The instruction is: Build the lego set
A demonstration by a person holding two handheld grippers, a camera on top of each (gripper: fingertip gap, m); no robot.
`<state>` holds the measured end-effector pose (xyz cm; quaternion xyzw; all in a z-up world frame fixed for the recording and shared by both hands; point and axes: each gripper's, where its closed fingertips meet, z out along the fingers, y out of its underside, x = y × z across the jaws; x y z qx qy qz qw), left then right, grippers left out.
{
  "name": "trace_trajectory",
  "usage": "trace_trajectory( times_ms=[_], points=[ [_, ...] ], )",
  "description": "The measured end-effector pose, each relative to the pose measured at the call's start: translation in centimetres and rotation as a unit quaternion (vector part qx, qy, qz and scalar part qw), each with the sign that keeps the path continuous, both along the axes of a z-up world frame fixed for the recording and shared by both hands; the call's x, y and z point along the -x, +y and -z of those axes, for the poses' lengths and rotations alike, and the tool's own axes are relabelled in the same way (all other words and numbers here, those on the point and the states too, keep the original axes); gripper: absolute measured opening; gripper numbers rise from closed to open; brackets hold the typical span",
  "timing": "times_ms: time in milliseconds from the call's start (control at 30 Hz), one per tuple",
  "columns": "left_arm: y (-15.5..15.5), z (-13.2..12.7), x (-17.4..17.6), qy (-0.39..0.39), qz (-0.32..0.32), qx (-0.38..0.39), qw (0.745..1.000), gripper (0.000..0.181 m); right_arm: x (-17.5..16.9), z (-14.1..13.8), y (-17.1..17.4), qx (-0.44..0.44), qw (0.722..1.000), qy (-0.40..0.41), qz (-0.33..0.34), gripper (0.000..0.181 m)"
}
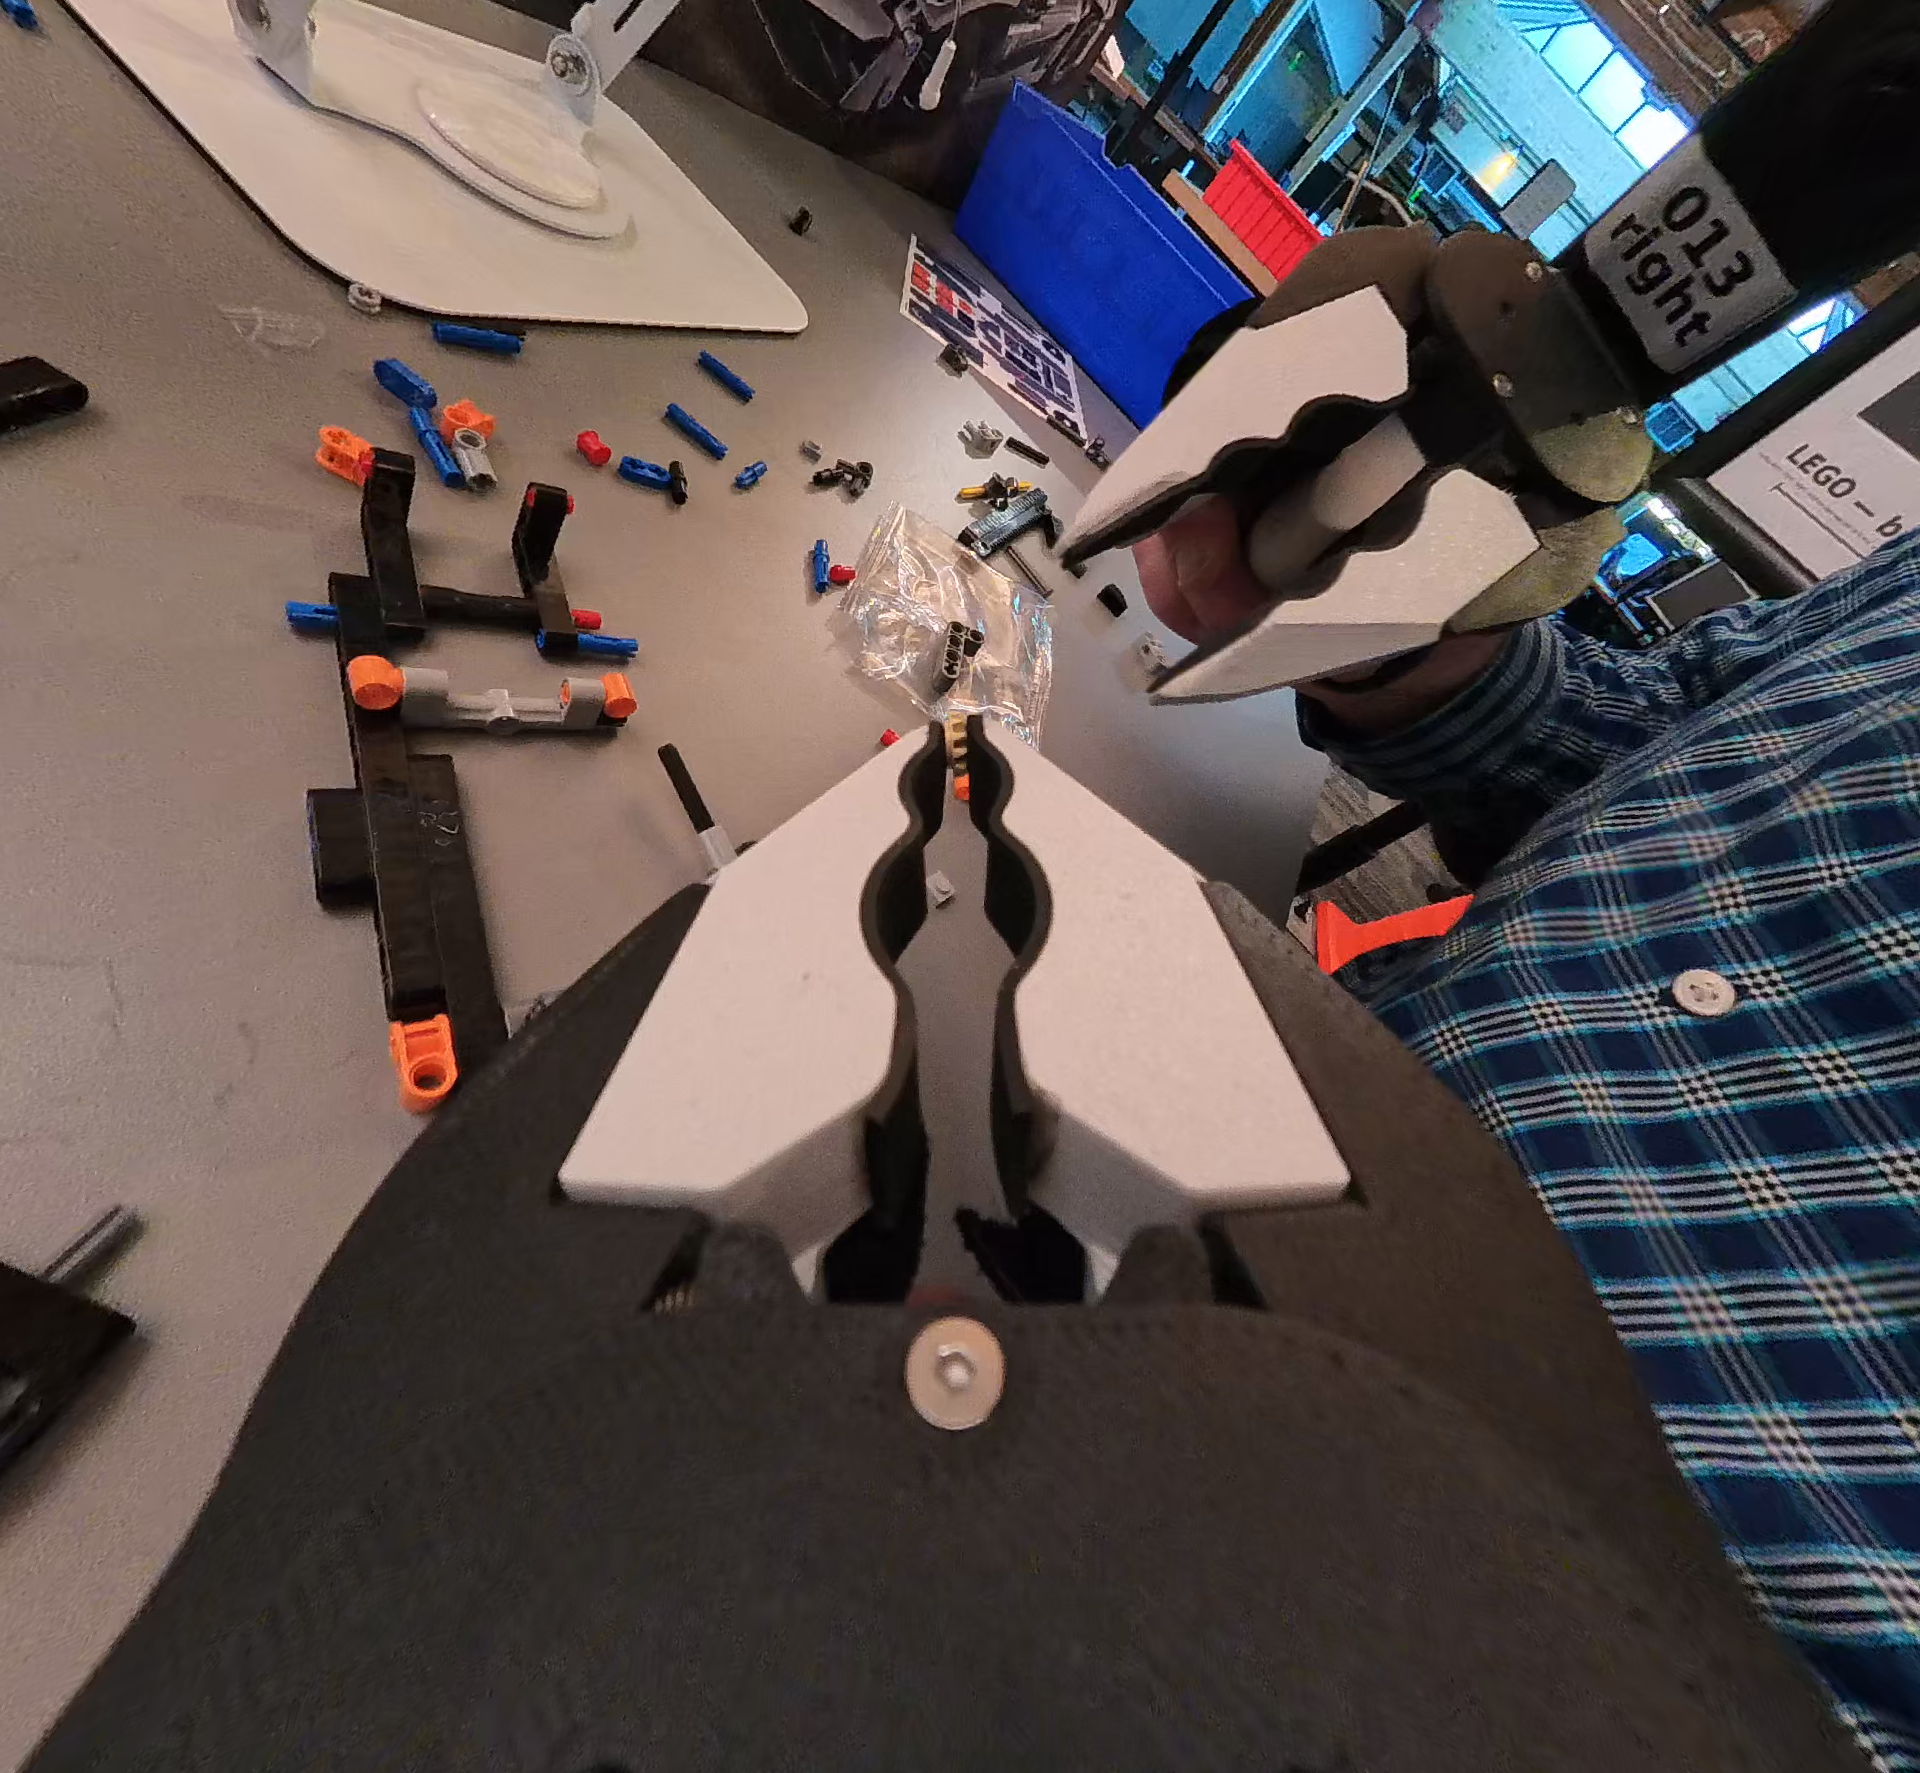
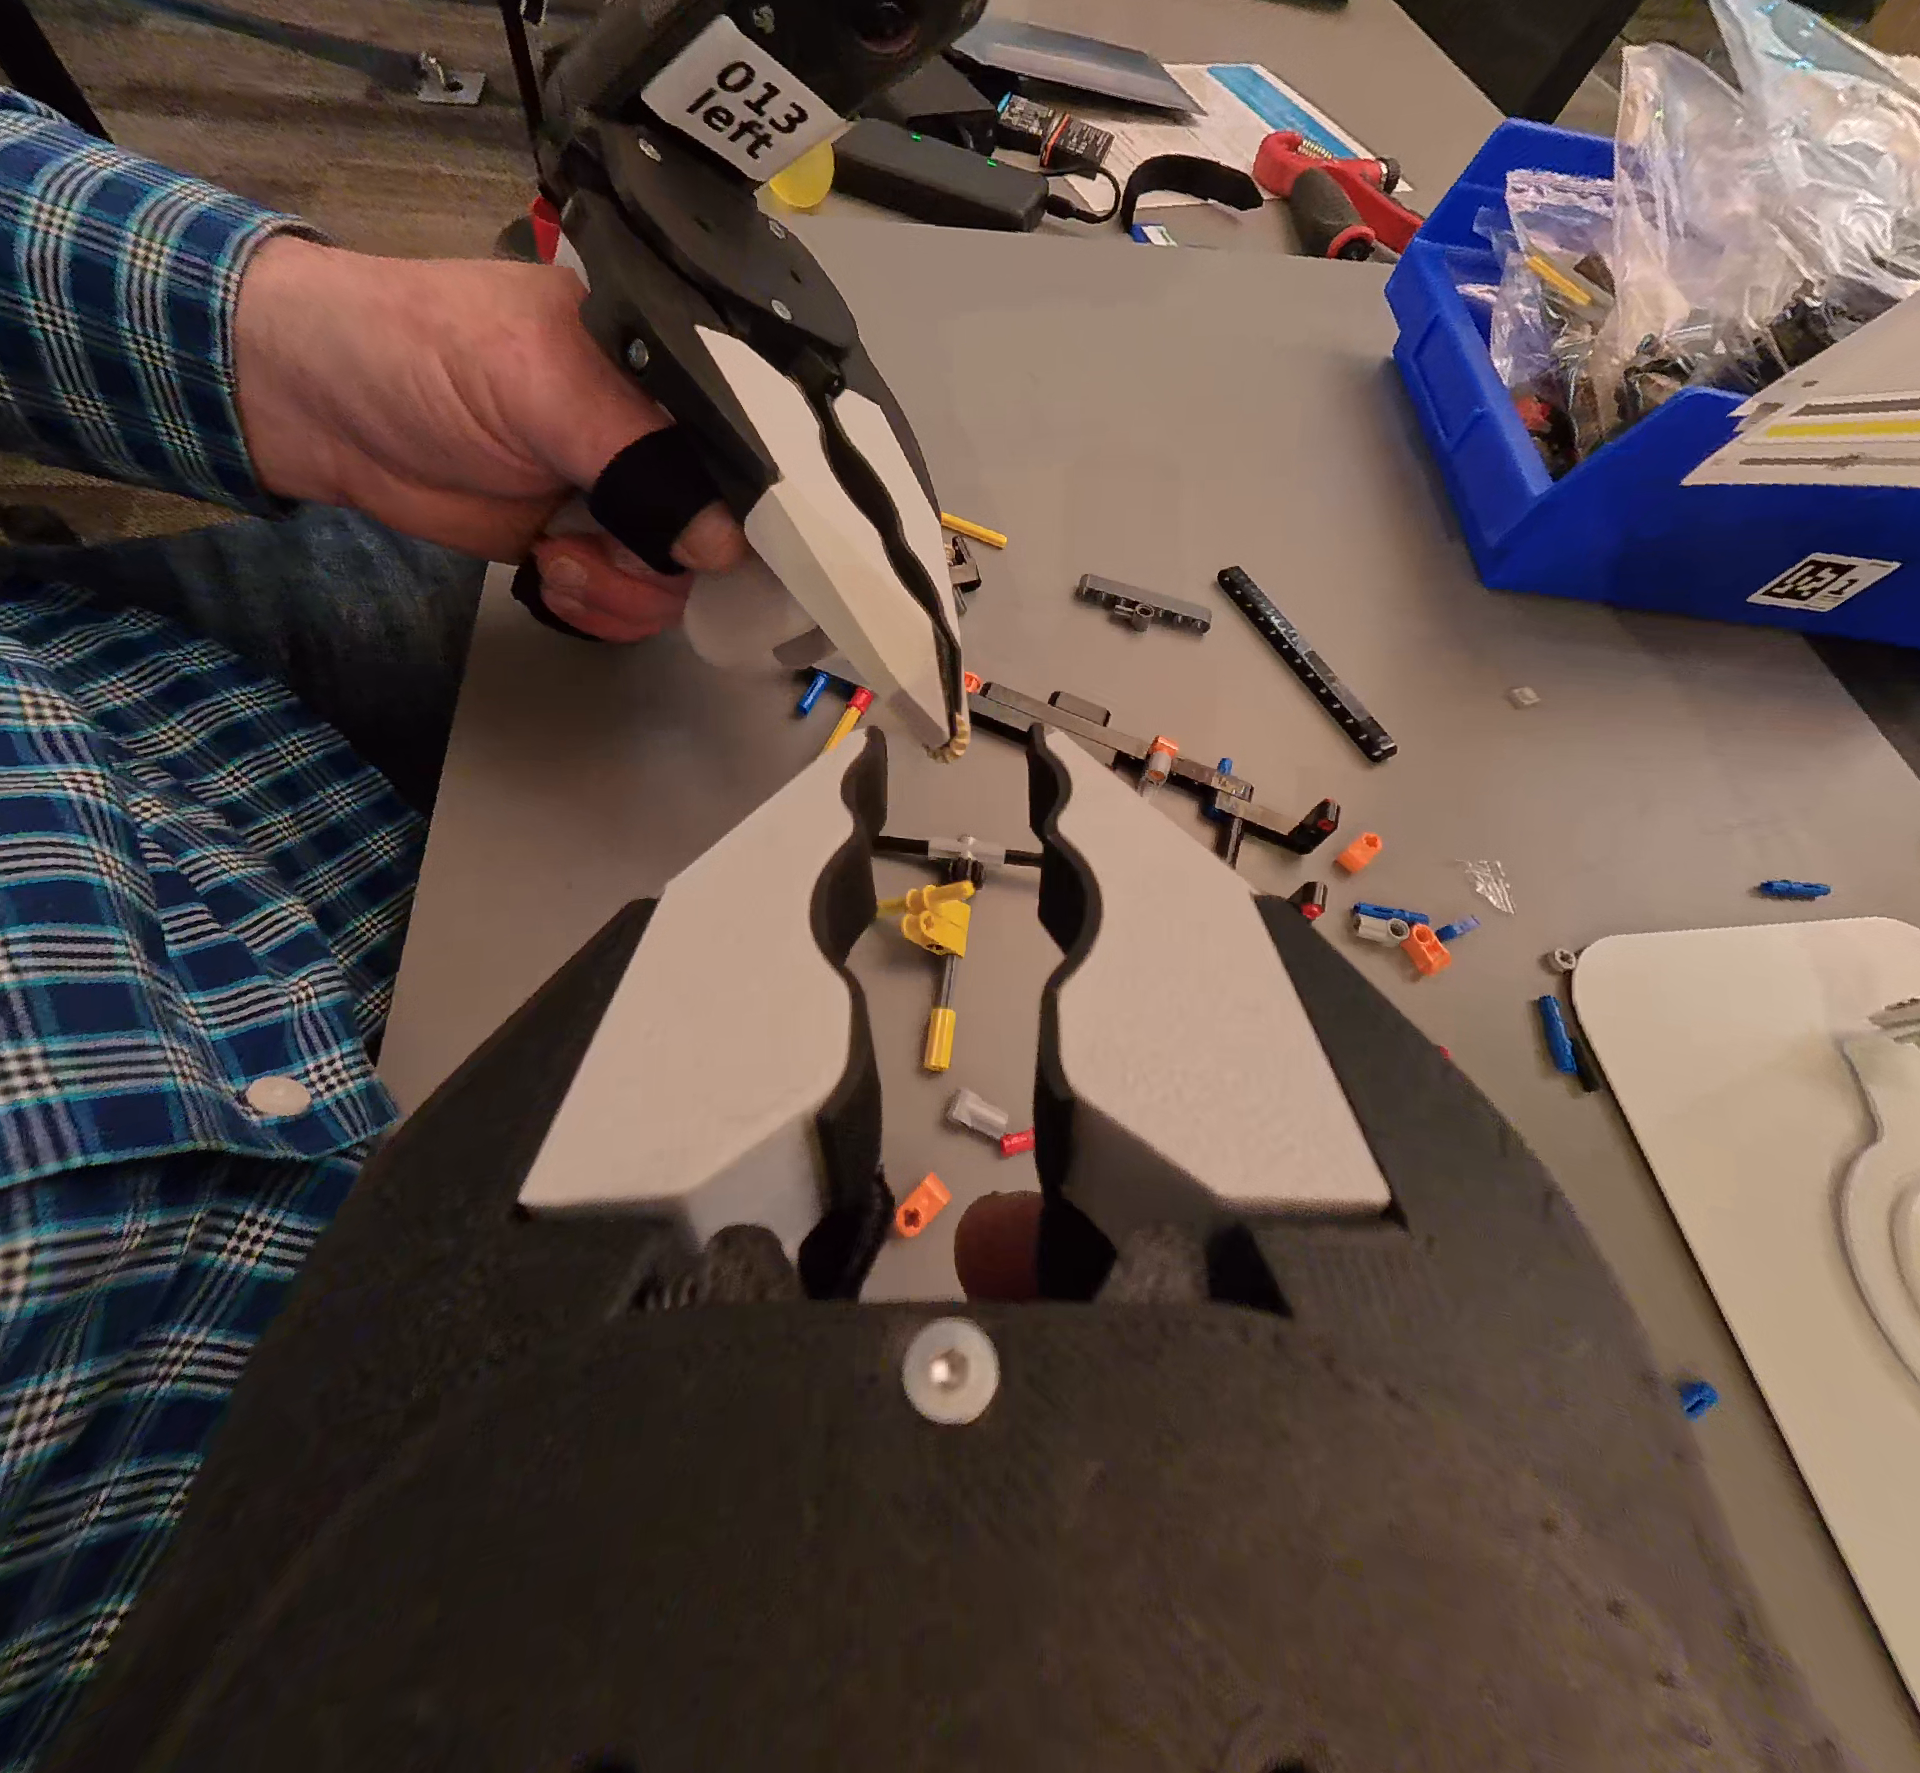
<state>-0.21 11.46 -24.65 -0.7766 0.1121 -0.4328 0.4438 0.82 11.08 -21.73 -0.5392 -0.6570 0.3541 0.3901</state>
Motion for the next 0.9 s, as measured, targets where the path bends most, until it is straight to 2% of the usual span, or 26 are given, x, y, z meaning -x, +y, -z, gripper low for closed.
trace_trajectory(
  times_ms=[900],
  points=[
    [0.20, -0.31, -0.41, 0.010, -0.009, -0.005, 1.000, 0.001, -0.20, -0.84, -0.06, -0.013, 1.000, 0.012, -0.004, 0.026]
  ],
)
